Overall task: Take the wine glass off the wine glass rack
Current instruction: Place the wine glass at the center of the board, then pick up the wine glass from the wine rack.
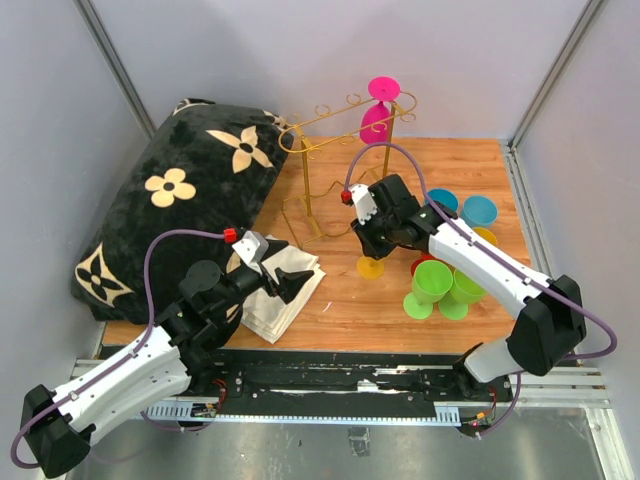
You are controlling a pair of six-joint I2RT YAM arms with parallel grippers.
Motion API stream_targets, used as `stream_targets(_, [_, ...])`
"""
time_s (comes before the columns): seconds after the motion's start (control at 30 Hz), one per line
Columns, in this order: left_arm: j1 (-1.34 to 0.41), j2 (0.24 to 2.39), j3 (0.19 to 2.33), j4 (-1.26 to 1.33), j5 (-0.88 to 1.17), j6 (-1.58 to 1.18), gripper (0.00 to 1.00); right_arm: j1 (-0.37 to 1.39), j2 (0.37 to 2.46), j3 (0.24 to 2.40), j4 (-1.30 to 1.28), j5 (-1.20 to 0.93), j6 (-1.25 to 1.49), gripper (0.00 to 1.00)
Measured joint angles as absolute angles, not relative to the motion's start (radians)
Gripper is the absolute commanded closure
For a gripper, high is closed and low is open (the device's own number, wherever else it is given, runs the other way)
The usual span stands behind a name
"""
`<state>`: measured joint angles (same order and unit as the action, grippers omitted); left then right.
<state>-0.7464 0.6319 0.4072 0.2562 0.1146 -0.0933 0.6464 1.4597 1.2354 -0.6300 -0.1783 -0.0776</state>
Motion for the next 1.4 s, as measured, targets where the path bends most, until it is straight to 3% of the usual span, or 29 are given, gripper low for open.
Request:
stream_targets(0.67, [-0.746, 0.624, 0.407, 0.261, 0.023, -0.125, 0.00, 0.646, 1.228, 1.179, -0.541, -0.167, -0.081, 0.60])
stream_targets(0.8, [-0.746, 0.623, 0.407, 0.261, -0.002, -0.144, 0.00, 0.646, 1.155, 1.148, -0.477, -0.131, -0.083, 0.49])
stream_targets(0.97, [-0.746, 0.605, 0.408, 0.264, -0.091, -0.229, 0.00, 0.646, 1.048, 1.074, -0.354, 0.007, -0.090, 0.19])
stream_targets(1.07, [-0.746, 0.594, 0.416, 0.268, -0.139, -0.286, 0.00, 0.646, 0.996, 1.031, -0.271, 0.136, -0.091, 0.09])
stream_targets(1.2, [-0.746, 0.616, 0.488, 0.195, -0.205, -0.383, 0.00, 0.632, 0.968, 1.021, -0.187, 0.269, -0.096, 0.04])
stream_targets(1.4, [-0.746, 0.723, 0.677, 0.057, -0.219, -0.457, 0.00, 0.481, 0.998, 1.051, -0.161, 0.299, -0.037, 0.02])
